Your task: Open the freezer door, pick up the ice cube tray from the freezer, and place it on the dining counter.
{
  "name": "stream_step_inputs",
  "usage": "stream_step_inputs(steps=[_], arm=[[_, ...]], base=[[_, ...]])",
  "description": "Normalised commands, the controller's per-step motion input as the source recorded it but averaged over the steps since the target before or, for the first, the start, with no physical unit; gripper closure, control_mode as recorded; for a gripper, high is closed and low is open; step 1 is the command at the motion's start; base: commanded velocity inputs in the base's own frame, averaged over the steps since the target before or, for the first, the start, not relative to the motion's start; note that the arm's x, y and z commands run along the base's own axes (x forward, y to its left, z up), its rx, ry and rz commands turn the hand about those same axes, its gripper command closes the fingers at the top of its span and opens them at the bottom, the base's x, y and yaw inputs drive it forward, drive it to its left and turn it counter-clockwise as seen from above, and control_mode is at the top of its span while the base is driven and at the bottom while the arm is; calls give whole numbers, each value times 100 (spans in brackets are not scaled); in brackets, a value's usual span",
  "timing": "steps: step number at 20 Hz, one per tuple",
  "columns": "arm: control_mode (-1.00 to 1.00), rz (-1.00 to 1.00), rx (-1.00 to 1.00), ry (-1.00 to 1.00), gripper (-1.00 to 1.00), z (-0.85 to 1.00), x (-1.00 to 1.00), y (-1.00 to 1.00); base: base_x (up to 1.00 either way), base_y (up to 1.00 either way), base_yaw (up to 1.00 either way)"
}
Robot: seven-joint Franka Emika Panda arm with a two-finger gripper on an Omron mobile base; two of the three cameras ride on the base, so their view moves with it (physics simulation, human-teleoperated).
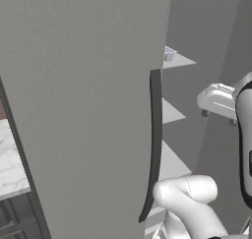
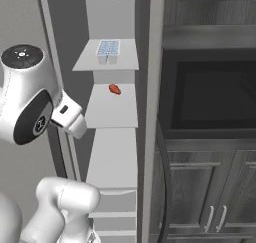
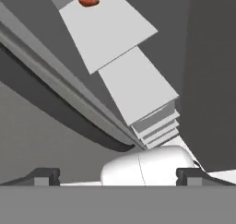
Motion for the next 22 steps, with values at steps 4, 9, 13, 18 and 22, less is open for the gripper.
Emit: stream_step_inputs(steps=[4, 9, 13, 18, 22], arm=[[-100, -28, 16, -2, -100, 18, 28, 0], [-100, -23, 15, -3, -100, 29, 14, 0], [-100, -17, 14, -2, -100, 28, 18, 0], [-100, -8, 14, -2, -100, 20, 15, 0], [-100, -5, 12, -2, -100, 19, 29, 0]], base=[[0, 0, 0], [0, 0, 0], [0, 0, 0], [0, 0, 0], [0, 0, 0]])
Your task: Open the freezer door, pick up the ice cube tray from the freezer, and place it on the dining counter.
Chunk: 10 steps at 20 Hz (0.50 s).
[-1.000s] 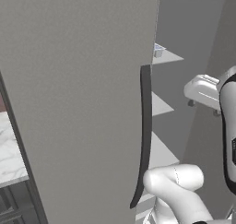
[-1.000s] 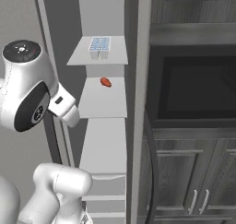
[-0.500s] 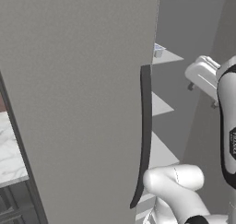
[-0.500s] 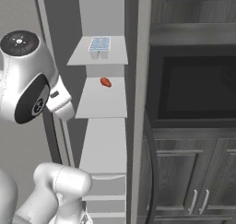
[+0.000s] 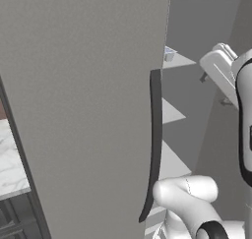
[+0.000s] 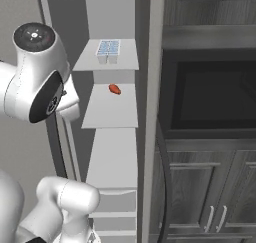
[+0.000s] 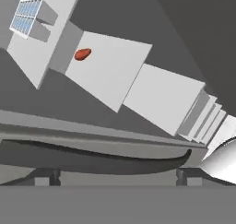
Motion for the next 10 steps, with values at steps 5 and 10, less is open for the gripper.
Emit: stream_step_inputs(steps=[5, 10], arm=[[-100, -11, 4, -4, -100, 8, 34, -16], [-100, -10, 0, -3, -100, 1, 38, -18]], base=[[0, 0, 0], [0, 0, 0]])
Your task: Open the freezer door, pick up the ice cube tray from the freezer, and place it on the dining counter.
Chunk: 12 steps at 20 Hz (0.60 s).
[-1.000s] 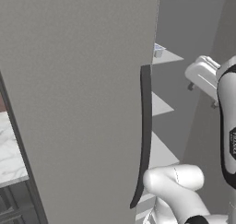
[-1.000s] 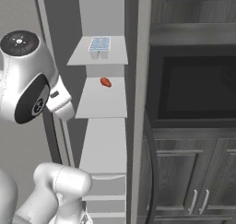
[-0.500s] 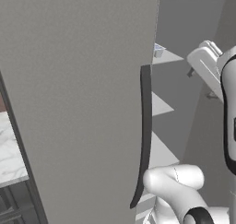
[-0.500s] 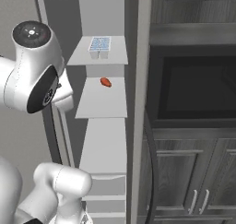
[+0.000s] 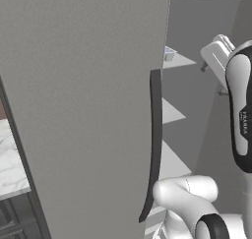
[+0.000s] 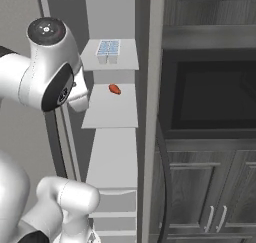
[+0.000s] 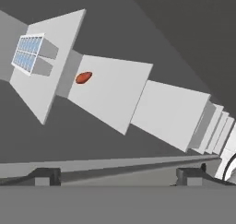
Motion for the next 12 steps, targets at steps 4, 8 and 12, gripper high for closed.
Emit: stream_step_inputs(steps=[4, 8, 12], arm=[[-100, -3, 0, -4, -100, 0, 36, -18], [-100, 0, 1, -9, -100, 0, 39, -8], [-100, 0, 5, -10, -100, 0, 41, -5]], base=[[0, 0, 0], [0, 0, 0], [0, 0, 0]])
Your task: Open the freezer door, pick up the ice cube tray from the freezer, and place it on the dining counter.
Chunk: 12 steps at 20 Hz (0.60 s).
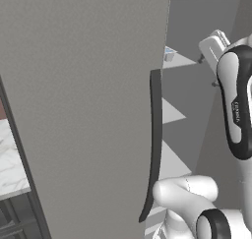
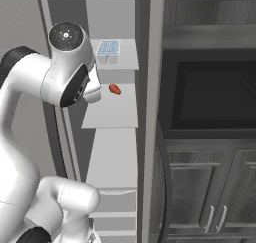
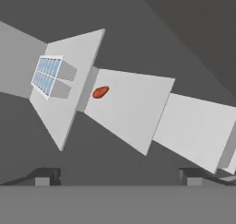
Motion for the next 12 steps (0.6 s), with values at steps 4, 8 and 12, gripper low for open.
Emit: stream_step_inputs(steps=[4, 8, 12], arm=[[-100, 0, 13, -3, -100, 0, 43, 0], [-100, 0, 12, 0, -100, 0, 25, -1], [-100, 0, 5, 0, -100, 0, 38, 0]], base=[[0, 0, 0], [0, 0, 0], [0, 0, 0]])
